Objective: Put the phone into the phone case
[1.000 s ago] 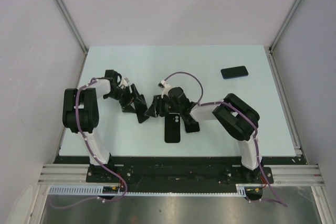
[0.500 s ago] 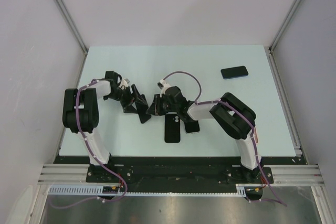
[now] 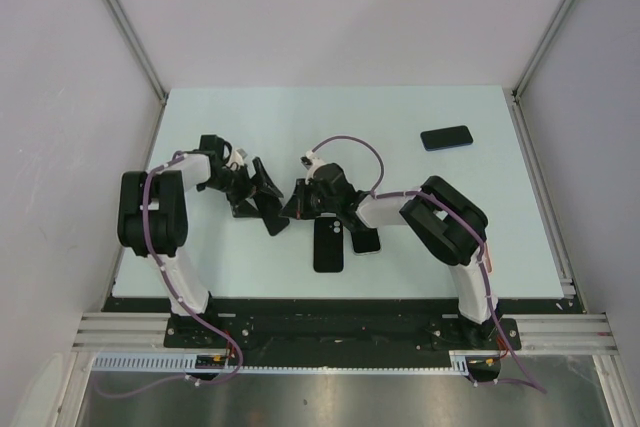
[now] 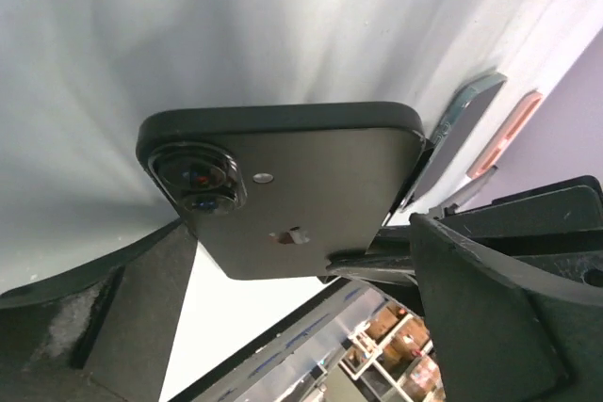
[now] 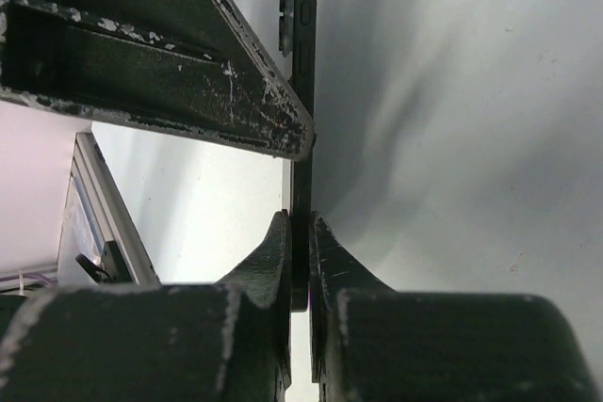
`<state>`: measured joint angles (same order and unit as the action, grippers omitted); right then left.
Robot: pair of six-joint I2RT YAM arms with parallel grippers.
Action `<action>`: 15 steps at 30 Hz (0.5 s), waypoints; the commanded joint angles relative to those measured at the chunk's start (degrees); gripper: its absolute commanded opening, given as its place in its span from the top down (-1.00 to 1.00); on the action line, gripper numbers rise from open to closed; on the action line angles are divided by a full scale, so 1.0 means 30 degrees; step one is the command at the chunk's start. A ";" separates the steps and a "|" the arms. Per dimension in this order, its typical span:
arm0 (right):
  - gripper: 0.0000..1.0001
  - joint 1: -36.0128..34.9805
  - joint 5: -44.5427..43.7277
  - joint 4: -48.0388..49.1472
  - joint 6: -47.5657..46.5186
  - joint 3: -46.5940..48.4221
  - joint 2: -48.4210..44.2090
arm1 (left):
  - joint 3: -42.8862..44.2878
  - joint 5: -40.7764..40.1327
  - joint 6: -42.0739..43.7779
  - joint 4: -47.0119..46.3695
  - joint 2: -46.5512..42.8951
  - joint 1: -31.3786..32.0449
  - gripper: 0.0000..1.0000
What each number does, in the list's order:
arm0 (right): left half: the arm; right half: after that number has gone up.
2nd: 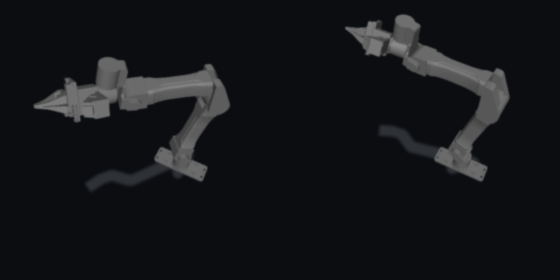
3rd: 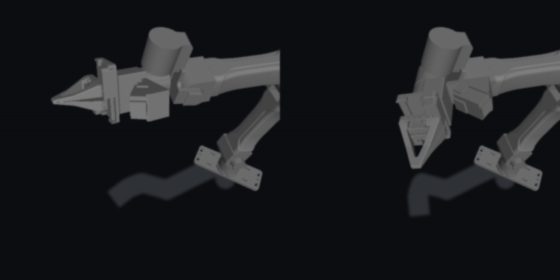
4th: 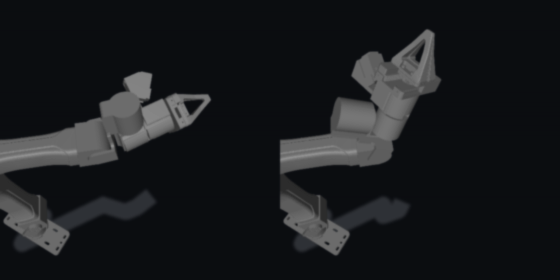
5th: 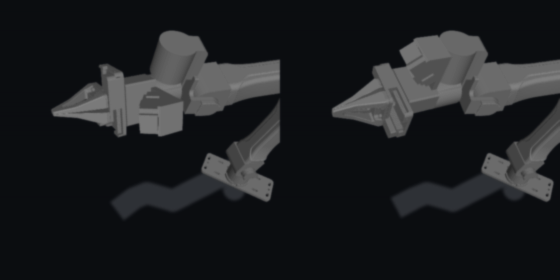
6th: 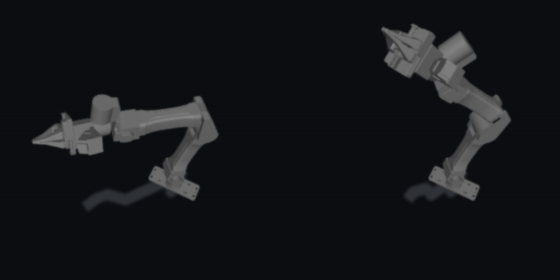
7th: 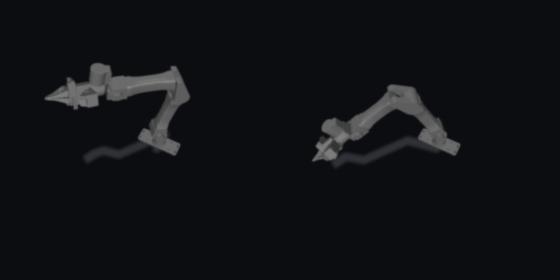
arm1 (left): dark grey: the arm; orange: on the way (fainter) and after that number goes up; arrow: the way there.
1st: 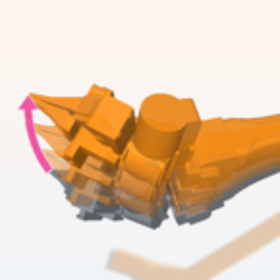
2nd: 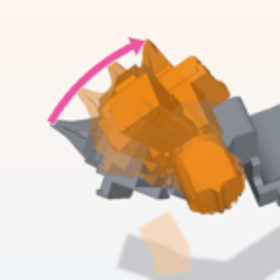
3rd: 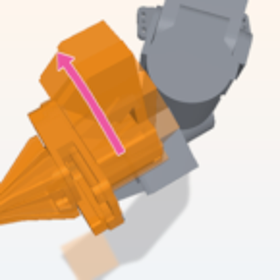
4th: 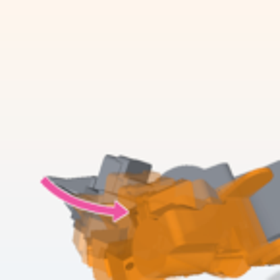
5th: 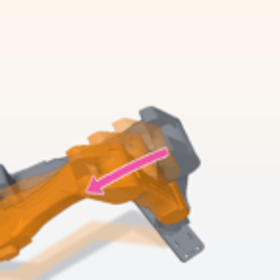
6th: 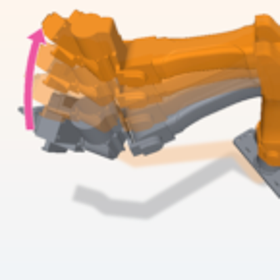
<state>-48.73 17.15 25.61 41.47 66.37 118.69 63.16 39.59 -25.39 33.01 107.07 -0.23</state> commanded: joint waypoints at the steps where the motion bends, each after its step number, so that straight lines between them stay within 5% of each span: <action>1: 1.00 -0.0163 0.0666 -0.0040 -0.0788 0.0612 -0.0600 | 0.0187 -0.1447 0.1137 0.0887 -0.1439 0.0252 -1.00; 15: 1.00 0.0188 0.1404 -0.2235 -0.0170 0.0582 -0.3115 | 0.1800 -0.3178 0.1519 0.3116 -0.4808 0.0252 -0.98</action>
<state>-48.82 20.34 20.29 41.91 66.57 116.53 66.85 31.57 -22.55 40.38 96.75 0.36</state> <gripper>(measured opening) 0.046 0.996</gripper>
